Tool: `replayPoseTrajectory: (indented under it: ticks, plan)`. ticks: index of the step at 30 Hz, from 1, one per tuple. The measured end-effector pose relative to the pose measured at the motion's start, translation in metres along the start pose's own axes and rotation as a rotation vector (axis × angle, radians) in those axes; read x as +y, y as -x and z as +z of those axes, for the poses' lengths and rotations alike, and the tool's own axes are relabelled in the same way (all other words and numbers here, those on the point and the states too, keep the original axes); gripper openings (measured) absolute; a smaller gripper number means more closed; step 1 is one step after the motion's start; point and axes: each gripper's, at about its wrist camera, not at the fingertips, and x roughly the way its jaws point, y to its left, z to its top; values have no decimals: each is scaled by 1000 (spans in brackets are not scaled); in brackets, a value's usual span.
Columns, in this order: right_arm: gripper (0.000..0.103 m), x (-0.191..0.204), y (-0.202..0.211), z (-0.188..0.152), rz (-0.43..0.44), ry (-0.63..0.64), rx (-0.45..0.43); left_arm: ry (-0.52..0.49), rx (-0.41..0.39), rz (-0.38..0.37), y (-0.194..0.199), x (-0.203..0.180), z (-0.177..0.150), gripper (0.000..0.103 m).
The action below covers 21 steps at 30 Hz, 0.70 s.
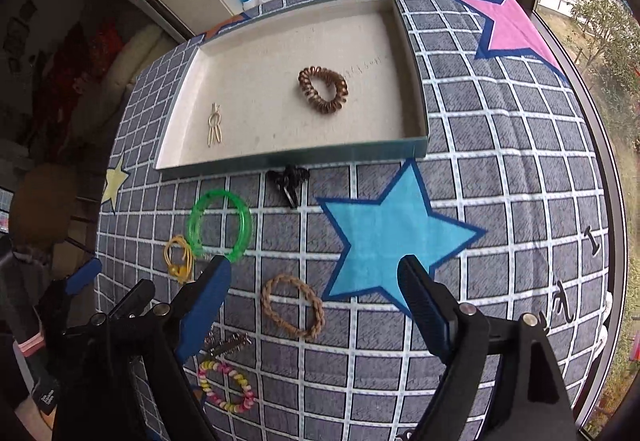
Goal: Organize jewelry
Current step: 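Move the left tool to the beaded bracelet while the right tool moves to the braided bracelet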
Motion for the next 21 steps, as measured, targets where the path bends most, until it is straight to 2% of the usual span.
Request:
replayPoseTrajectory:
  ticks: [9, 14, 21]
  plan:
    - [87, -3, -14, -41, -51, -4, 69, 1, 75, -36, -10, 3, -46, 103]
    - [87, -3, -21, -49, -89, -1, 78, 42, 106, -48, -15, 11, -62, 103]
    - [87, -2, -31, -52, -137, 7, 80, -4, 129, -70, -17, 3, -83, 103]
